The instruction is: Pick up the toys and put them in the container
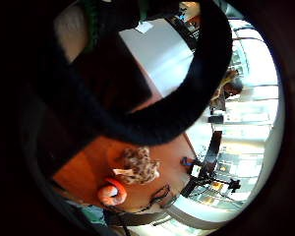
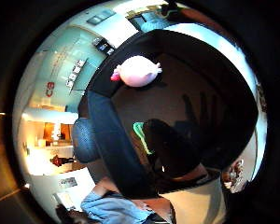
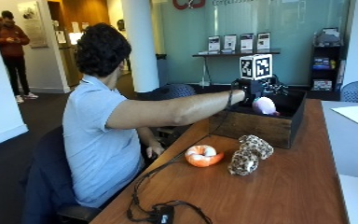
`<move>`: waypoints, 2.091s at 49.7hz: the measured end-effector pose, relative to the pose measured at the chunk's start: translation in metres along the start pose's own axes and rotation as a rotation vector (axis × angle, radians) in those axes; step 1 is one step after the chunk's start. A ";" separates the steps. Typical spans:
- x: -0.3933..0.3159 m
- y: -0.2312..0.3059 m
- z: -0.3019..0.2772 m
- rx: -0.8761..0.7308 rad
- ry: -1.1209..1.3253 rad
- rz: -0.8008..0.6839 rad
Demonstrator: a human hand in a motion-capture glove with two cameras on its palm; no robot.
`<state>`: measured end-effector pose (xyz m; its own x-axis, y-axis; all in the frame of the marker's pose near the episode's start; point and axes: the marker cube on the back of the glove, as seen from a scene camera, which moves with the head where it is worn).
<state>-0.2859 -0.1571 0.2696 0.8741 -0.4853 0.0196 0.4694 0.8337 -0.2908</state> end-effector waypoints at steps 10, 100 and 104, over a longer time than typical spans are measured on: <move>0.049 0.039 0.004 0.008 -0.087 0.101; 0.070 0.108 -0.076 0.290 -0.050 0.214; 0.045 0.089 -0.101 0.330 -0.031 0.198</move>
<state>-0.2172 -0.1320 0.1479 0.9528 -0.3025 0.0244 0.3017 0.9529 0.0314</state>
